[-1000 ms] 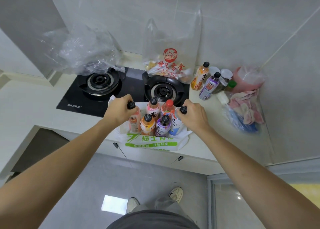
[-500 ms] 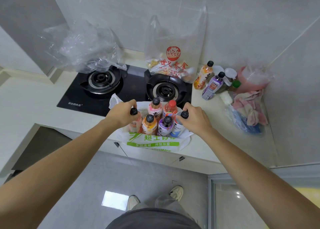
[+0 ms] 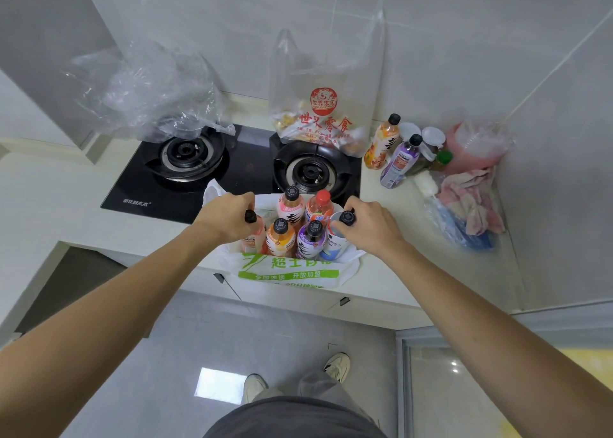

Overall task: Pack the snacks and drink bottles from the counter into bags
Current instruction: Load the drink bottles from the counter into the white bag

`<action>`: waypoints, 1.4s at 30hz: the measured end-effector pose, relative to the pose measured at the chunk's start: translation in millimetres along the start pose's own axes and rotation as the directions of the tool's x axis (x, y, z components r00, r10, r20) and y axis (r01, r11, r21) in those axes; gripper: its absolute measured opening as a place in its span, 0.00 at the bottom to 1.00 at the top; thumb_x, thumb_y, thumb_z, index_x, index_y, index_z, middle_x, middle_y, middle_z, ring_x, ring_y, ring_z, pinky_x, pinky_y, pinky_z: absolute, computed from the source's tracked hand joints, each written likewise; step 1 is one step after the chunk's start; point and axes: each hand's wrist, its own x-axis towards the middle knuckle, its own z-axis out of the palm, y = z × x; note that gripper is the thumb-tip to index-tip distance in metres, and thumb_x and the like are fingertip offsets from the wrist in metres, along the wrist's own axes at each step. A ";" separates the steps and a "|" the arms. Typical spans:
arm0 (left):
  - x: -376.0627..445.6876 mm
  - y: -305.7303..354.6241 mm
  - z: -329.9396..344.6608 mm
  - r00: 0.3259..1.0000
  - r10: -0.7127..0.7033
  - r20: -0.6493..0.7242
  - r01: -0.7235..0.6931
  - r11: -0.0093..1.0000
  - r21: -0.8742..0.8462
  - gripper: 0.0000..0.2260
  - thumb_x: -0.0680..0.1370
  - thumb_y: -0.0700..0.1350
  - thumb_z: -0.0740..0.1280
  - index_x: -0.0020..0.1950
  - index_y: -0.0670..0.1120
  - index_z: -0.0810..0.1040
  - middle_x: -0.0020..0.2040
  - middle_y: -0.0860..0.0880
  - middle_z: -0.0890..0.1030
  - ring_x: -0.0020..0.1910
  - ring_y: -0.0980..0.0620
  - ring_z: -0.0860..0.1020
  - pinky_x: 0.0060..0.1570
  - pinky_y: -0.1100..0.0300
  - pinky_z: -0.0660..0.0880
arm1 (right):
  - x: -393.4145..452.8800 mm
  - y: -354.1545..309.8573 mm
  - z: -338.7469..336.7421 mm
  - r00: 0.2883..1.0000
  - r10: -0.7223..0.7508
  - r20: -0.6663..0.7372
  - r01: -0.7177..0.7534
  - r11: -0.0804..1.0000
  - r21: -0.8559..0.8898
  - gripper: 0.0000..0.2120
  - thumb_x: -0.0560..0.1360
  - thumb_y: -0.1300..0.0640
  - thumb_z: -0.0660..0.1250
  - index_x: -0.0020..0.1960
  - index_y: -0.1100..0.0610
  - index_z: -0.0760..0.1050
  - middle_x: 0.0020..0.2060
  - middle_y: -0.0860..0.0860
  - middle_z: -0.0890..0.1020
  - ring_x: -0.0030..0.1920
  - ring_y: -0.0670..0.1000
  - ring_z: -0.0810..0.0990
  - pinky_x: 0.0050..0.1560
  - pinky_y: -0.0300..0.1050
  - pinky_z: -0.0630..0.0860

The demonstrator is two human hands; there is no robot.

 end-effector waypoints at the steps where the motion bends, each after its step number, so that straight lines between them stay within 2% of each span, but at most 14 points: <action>1: 0.0 0.4 -0.5 0.999 -0.001 -0.039 0.002 1.000 0.028 0.16 0.78 0.57 0.69 0.55 0.47 0.74 0.41 0.50 0.79 0.39 0.50 0.77 0.37 0.56 0.69 | -0.4 0.8 -1.2 1.000 0.000 -0.005 0.000 1.000 0.004 0.16 0.73 0.40 0.69 0.46 0.52 0.72 0.36 0.51 0.79 0.40 0.58 0.78 0.38 0.50 0.76; 5: 4.8 14.9 -1.1 0.950 0.137 -0.281 -0.122 0.990 0.069 0.17 0.77 0.59 0.68 0.57 0.48 0.75 0.51 0.49 0.76 0.54 0.47 0.74 0.44 0.49 0.75 | -3.1 10.3 -8.0 0.999 -0.009 -0.052 0.010 0.999 0.036 0.18 0.78 0.35 0.64 0.47 0.50 0.74 0.35 0.50 0.81 0.40 0.57 0.79 0.39 0.49 0.76; 8: 11.8 50.2 -1.7 0.885 0.307 -0.350 -0.303 0.951 0.066 0.15 0.78 0.56 0.68 0.58 0.46 0.78 0.49 0.47 0.76 0.54 0.44 0.74 0.43 0.48 0.76 | -6.9 19.4 -14.1 0.997 0.002 -0.071 0.004 0.997 0.082 0.18 0.80 0.37 0.61 0.46 0.52 0.75 0.34 0.50 0.81 0.39 0.57 0.78 0.39 0.50 0.75; 11: 16.5 96.3 4.9 0.828 0.441 -0.345 -0.438 0.894 0.093 0.15 0.78 0.54 0.68 0.59 0.46 0.79 0.51 0.47 0.78 0.52 0.43 0.76 0.44 0.48 0.77 | -5.7 34.2 -14.6 0.996 0.011 -0.093 -0.001 0.994 0.110 0.16 0.82 0.43 0.61 0.46 0.54 0.76 0.37 0.50 0.79 0.41 0.58 0.78 0.38 0.49 0.71; 14: 21.4 138.4 20.5 0.838 0.480 -0.259 -0.493 0.870 0.015 0.18 0.79 0.53 0.69 0.67 0.49 0.77 0.56 0.48 0.77 0.57 0.47 0.75 0.44 0.52 0.76 | 2.0 56.6 -7.9 0.995 0.016 -0.097 -0.006 0.995 0.104 0.08 0.81 0.51 0.65 0.48 0.55 0.76 0.44 0.51 0.78 0.44 0.59 0.80 0.41 0.50 0.73; 16: 26.6 157.9 33.7 0.854 0.479 -0.206 -0.493 0.869 -0.024 0.20 0.79 0.53 0.69 0.70 0.50 0.76 0.58 0.49 0.77 0.58 0.48 0.75 0.43 0.54 0.75 | 8.9 72.2 0.2 0.997 0.057 -0.057 -0.052 0.995 0.085 0.07 0.80 0.53 0.67 0.54 0.55 0.78 0.50 0.54 0.78 0.50 0.59 0.80 0.45 0.50 0.76; 18: 31.8 168.9 45.5 0.875 0.454 -0.168 -0.467 0.883 -0.044 0.19 0.79 0.51 0.69 0.70 0.51 0.77 0.58 0.49 0.77 0.58 0.48 0.76 0.42 0.57 0.70 | 16.0 85.2 12.9 0.992 0.120 0.022 -0.121 0.992 0.043 0.14 0.79 0.51 0.69 0.61 0.57 0.76 0.56 0.57 0.78 0.56 0.61 0.79 0.51 0.52 0.77; 21: 37.4 174.2 54.5 0.900 0.415 -0.132 -0.423 0.906 -0.034 0.16 0.80 0.49 0.68 0.67 0.49 0.79 0.59 0.49 0.79 0.59 0.47 0.76 0.45 0.58 0.68 | 25.0 96.9 38.6 0.963 0.218 0.159 -0.232 0.970 0.072 0.21 0.77 0.49 0.70 0.65 0.58 0.73 0.58 0.58 0.78 0.58 0.64 0.79 0.50 0.51 0.75; 26: 40.1 176.1 54.8 0.924 0.379 -0.047 -0.379 0.925 0.004 0.20 0.77 0.54 0.72 0.66 0.49 0.78 0.59 0.49 0.78 0.58 0.47 0.75 0.44 0.58 0.65 | 37.9 114.7 69.5 0.912 0.279 0.300 -0.374 0.868 0.327 0.07 0.75 0.53 0.70 0.47 0.57 0.82 0.43 0.56 0.85 0.46 0.60 0.85 0.47 0.52 0.82; 29: 38.3 178.2 55.5 0.932 0.359 0.044 -0.361 0.930 0.064 0.25 0.73 0.55 0.76 0.66 0.49 0.75 0.58 0.50 0.76 0.54 0.49 0.73 0.43 0.57 0.66 | 39.7 116.8 66.7 0.916 0.275 0.292 -0.393 0.761 0.516 0.13 0.74 0.60 0.67 0.31 0.56 0.80 0.30 0.55 0.84 0.36 0.57 0.86 0.44 0.60 0.85; 31: 38.6 179.5 56.6 0.935 0.350 0.056 -0.353 0.934 0.059 0.24 0.73 0.53 0.76 0.65 0.49 0.74 0.58 0.49 0.75 0.54 0.47 0.74 0.43 0.56 0.68 | 37.7 115.2 55.0 0.922 0.276 0.271 -0.386 0.708 0.591 0.15 0.74 0.61 0.67 0.28 0.56 0.78 0.25 0.54 0.82 0.33 0.58 0.86 0.41 0.63 0.85; 35: 42.5 181.5 55.7 0.942 0.328 0.073 -0.330 0.944 0.020 0.23 0.74 0.49 0.75 0.66 0.47 0.74 0.59 0.47 0.75 0.57 0.43 0.75 0.47 0.54 0.72 | 30.1 114.5 31.7 0.949 0.235 0.211 -0.314 0.760 0.568 0.11 0.72 0.60 0.64 0.32 0.62 0.76 0.23 0.54 0.78 0.30 0.60 0.85 0.34 0.57 0.83; 39: 42.1 181.5 55.7 0.943 0.322 0.089 -0.324 0.946 0.011 0.25 0.73 0.51 0.75 0.67 0.47 0.74 0.62 0.46 0.76 0.60 0.43 0.75 0.51 0.54 0.71 | 27.6 112.2 9.0 0.957 0.280 0.069 -0.273 0.801 0.533 0.10 0.73 0.59 0.64 0.39 0.66 0.77 0.29 0.62 0.76 0.25 0.56 0.76 0.29 0.46 0.71; 42: 40.3 179.8 55.2 0.947 0.312 0.073 -0.311 0.950 -0.022 0.25 0.73 0.51 0.75 0.68 0.47 0.74 0.62 0.46 0.76 0.59 0.44 0.75 0.48 0.56 0.68 | 25.0 112.4 -4.7 0.955 0.282 0.096 -0.289 0.797 0.530 0.12 0.75 0.58 0.68 0.34 0.60 0.73 0.25 0.53 0.72 0.24 0.56 0.79 0.29 0.45 0.72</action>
